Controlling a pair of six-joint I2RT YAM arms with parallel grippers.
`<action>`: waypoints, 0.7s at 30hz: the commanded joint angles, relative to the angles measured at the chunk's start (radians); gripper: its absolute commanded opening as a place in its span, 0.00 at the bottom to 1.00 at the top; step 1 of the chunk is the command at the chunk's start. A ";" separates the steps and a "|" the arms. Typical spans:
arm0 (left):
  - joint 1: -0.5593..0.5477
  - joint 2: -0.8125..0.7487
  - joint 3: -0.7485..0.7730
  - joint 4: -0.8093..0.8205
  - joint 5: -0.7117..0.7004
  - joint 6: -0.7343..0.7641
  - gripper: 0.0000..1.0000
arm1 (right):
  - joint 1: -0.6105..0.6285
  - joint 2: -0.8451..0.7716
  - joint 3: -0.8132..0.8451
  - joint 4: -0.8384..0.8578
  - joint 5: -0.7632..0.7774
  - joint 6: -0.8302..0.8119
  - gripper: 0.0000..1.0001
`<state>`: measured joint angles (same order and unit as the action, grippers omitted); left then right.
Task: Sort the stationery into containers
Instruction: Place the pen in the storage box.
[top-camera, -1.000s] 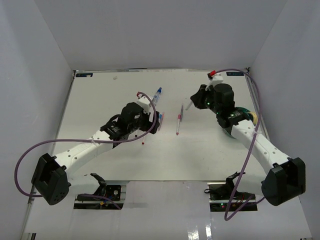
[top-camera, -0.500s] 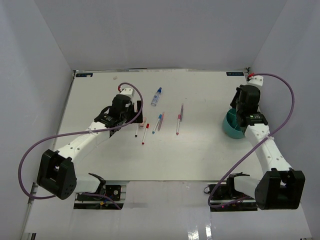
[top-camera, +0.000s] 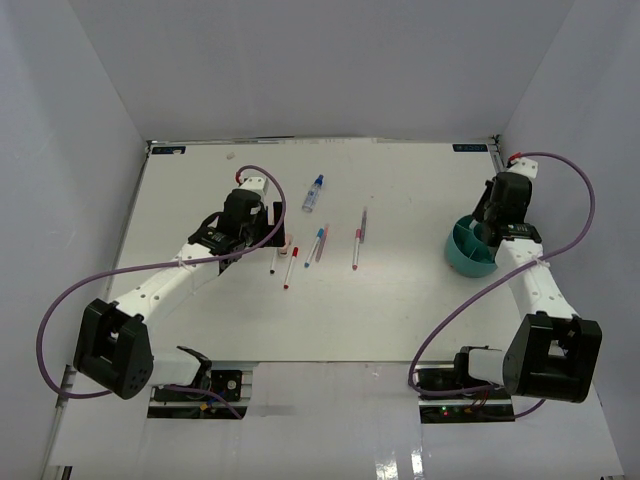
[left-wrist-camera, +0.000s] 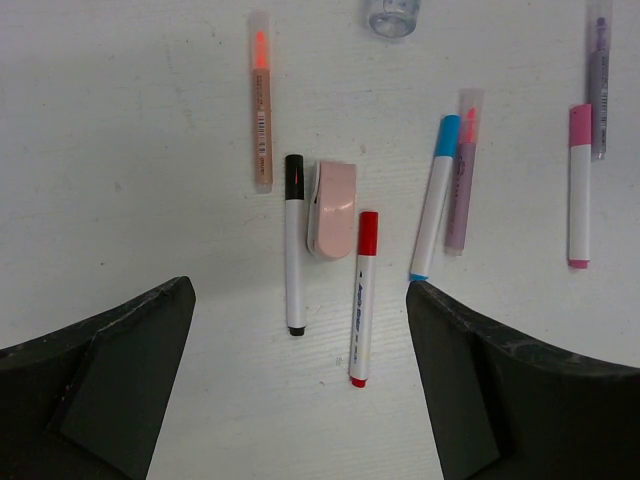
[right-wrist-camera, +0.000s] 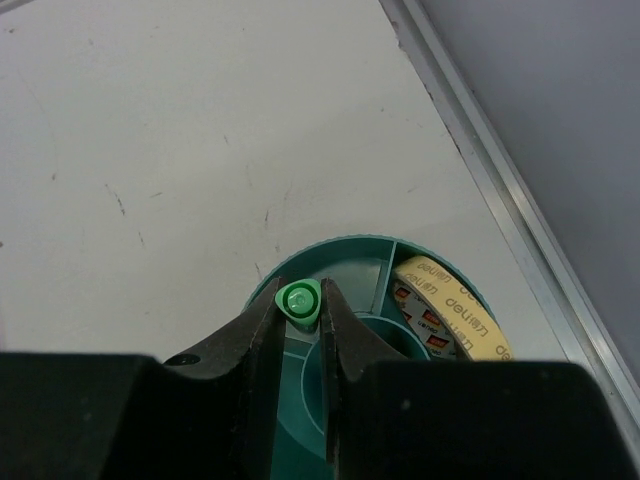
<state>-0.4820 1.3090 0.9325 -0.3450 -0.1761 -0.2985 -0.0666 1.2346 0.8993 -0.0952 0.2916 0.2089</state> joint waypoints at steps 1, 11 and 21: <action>-0.003 -0.016 0.022 -0.006 -0.010 -0.005 0.98 | -0.013 0.023 -0.003 0.045 -0.038 0.007 0.10; -0.003 -0.008 0.025 -0.011 -0.011 -0.004 0.98 | -0.025 0.046 0.006 0.043 -0.074 0.001 0.46; -0.003 0.019 0.029 -0.028 -0.014 -0.013 0.98 | -0.027 -0.032 0.027 0.000 -0.077 0.001 0.69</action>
<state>-0.4820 1.3285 0.9325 -0.3569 -0.1764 -0.2985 -0.0860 1.2678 0.8993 -0.1062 0.2245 0.2085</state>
